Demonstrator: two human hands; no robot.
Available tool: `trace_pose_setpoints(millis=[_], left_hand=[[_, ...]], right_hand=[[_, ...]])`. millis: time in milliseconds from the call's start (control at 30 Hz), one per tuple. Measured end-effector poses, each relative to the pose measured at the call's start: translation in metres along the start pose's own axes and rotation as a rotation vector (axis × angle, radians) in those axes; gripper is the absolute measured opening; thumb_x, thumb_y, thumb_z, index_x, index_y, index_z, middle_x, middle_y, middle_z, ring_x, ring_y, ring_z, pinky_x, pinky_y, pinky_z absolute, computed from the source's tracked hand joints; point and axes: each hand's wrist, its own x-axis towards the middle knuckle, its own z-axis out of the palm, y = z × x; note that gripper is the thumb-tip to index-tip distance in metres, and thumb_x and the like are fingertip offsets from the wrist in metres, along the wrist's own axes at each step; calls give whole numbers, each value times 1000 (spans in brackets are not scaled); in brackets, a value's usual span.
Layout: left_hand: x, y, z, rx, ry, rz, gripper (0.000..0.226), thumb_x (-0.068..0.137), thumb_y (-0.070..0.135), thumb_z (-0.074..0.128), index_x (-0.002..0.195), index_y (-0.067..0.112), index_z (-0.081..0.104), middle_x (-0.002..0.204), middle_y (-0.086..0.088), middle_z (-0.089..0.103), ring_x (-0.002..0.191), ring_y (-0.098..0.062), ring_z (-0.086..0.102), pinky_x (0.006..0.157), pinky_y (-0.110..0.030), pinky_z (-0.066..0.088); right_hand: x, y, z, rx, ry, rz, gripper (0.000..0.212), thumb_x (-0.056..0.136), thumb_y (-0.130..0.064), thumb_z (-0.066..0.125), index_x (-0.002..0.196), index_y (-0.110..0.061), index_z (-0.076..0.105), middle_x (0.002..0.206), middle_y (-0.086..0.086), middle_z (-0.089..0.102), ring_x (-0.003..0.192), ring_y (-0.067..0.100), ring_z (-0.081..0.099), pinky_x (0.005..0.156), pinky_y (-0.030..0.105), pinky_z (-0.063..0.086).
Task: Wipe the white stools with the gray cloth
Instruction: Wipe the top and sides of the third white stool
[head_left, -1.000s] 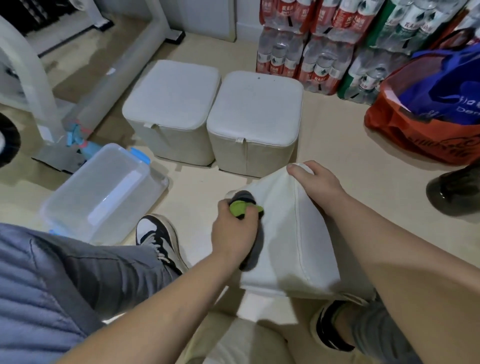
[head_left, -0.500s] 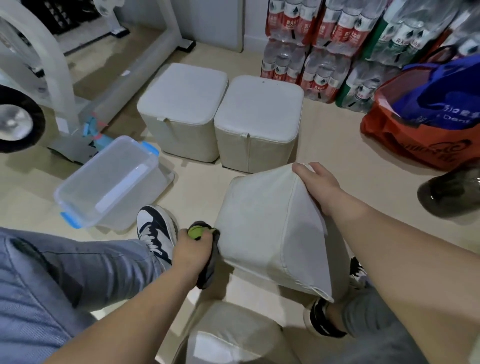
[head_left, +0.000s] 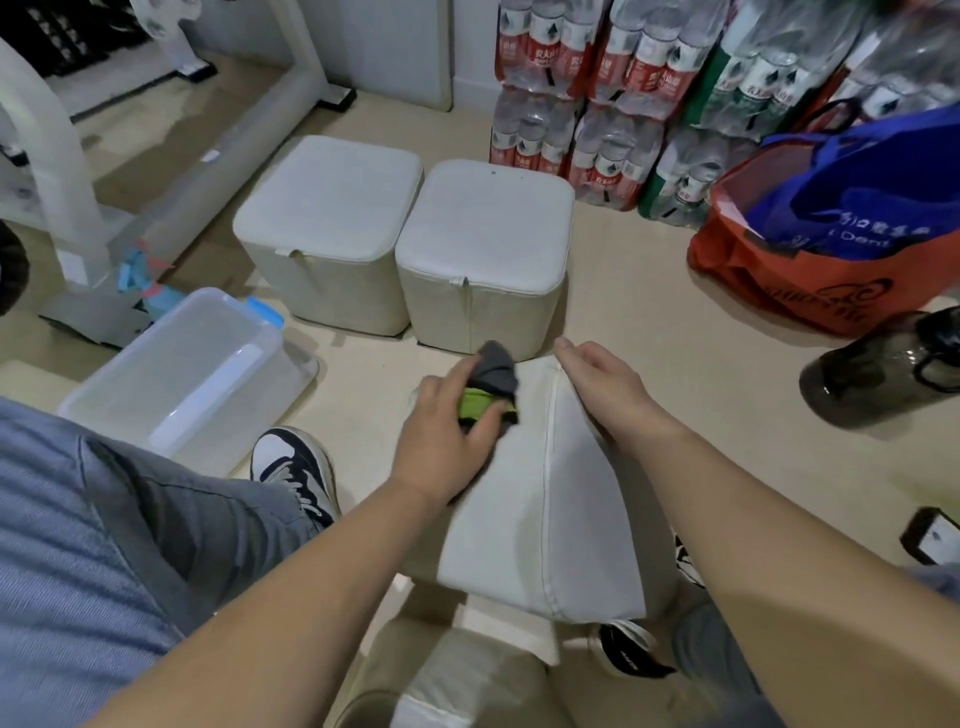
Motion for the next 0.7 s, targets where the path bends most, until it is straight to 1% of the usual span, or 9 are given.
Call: trace_pose_setpoints(millis=[67,133,233,333,400,467,567,633,700], left_hand=[[10,-26,-10,73,37,-274,57,98,44,63,150,32,43,123,-15,55,108,-37,62,93,-42,51],[17,-36,-18,68,94,-436,50,97,44,63,141,26,49,119,-18,60,107,-44,64,87,-40,50],[27,9,-21,-138,231,-268,45,89,51,70,131,37,58,115,0,69,109,-25,65,91,-36,51],[32,70,-14,-95,19,-61,66,74,65,81,131,51,52,120,11,61,108,-11,63,94,-31,52],[31,79,-6,67,-119,-95,94,66,65,86,145,44,38,127,1,50,108,-19,60,88,-32,50],[30,68,-5,11,-122,-156,99,66,58,88,147,38,34,130,0,52,112,-21,61,86,-32,49],[28,53,-15,-140,-112,-238,97,64,53,89,143,37,36,125,4,61,111,-20,64,93,-40,56],[28,43,-23,-205,-110,-290,96,63,51,91,141,40,36,119,8,64,107,-17,66,96,-45,58],[25,35,-30,-270,-107,-309,95,63,50,93,140,42,38,117,9,66,105,-15,68,96,-47,59]], right_hand=[[-2,0,-4,2,10,19,40,85,-79,51,78,-44,68,96,-10,67,131,34,55,113,46,44],[-3,1,-7,6,-5,28,43,83,-83,47,84,-46,70,107,-8,68,135,34,53,117,52,42],[4,0,-4,-6,-35,77,77,81,-91,21,114,-46,74,138,-2,67,143,34,47,122,55,34],[10,-3,-2,124,-101,147,94,79,-95,9,115,-42,78,125,2,76,129,30,63,116,52,44],[2,-11,-6,193,-159,170,85,96,-84,12,119,-36,79,115,2,80,113,24,72,106,44,53],[-1,-14,-13,210,-123,139,72,108,-67,18,121,-27,77,113,0,78,108,20,72,100,39,53],[8,2,-26,112,232,152,46,106,-53,39,117,-21,71,115,7,70,115,34,62,99,43,49],[5,20,-32,-66,327,311,57,98,-55,48,144,-22,58,141,14,58,132,42,51,106,48,45],[-5,34,-28,95,269,536,79,86,-65,61,147,-15,54,138,13,61,122,39,60,93,45,53]])
